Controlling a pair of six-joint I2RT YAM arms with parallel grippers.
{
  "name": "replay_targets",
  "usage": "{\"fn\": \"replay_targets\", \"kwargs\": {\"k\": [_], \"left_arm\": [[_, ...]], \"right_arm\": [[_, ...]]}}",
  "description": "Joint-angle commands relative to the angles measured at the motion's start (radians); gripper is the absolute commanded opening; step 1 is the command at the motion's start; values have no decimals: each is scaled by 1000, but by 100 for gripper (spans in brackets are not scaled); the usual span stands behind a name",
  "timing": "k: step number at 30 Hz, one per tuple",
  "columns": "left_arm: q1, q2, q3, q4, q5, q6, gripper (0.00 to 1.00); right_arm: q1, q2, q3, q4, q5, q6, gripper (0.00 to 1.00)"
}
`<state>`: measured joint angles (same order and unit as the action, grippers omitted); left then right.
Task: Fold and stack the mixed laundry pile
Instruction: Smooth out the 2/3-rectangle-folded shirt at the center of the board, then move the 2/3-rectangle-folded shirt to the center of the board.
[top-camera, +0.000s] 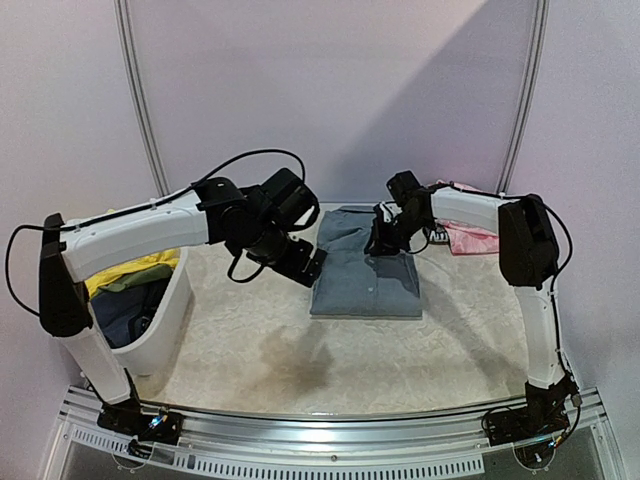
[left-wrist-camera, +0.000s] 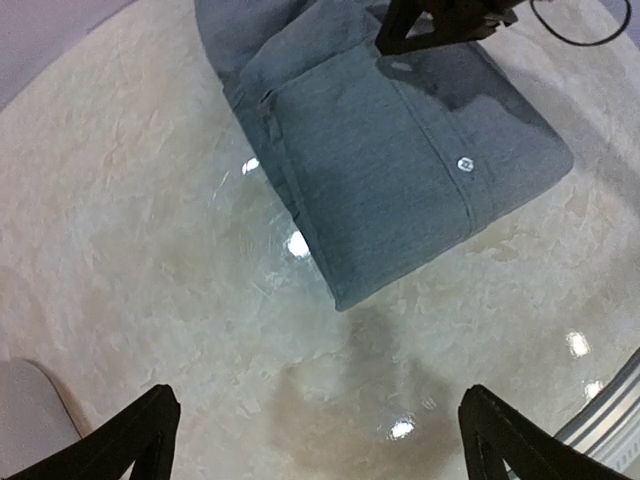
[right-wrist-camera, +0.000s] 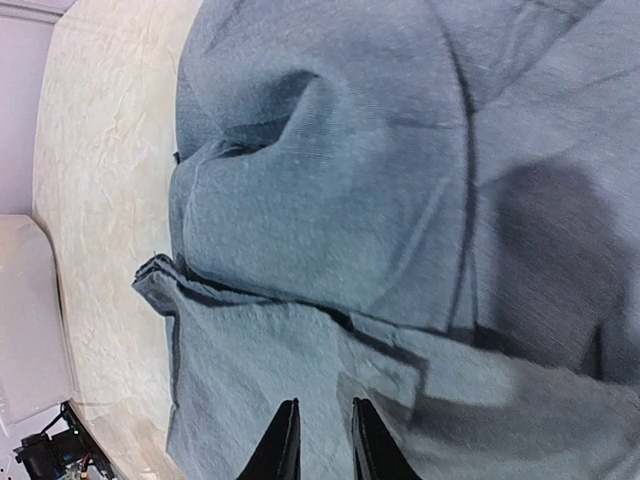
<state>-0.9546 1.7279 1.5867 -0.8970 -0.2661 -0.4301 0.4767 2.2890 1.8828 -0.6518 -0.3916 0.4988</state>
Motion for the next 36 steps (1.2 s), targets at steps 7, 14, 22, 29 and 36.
{"fn": "replay_targets", "kwargs": {"k": [7, 14, 22, 29, 36], "left_arm": [[-136, 170, 134, 125, -109, 474, 97], [-203, 229, 51, 316, -52, 728, 92], [-211, 316, -11, 452, -34, 918, 85], [-210, 418, 47, 488, -77, 992, 81], [-196, 502, 94, 529, -152, 1020, 75]], "right_arm": [[-89, -413, -281, -96, 150, -25, 19], [-107, -691, -530, -123, 208, 29, 20], [-107, -990, -745, -179, 222, 124, 22], [-107, -1179, -829, -280, 255, 152, 22], [-107, -1268, -862, -346, 258, 167, 23]]}}
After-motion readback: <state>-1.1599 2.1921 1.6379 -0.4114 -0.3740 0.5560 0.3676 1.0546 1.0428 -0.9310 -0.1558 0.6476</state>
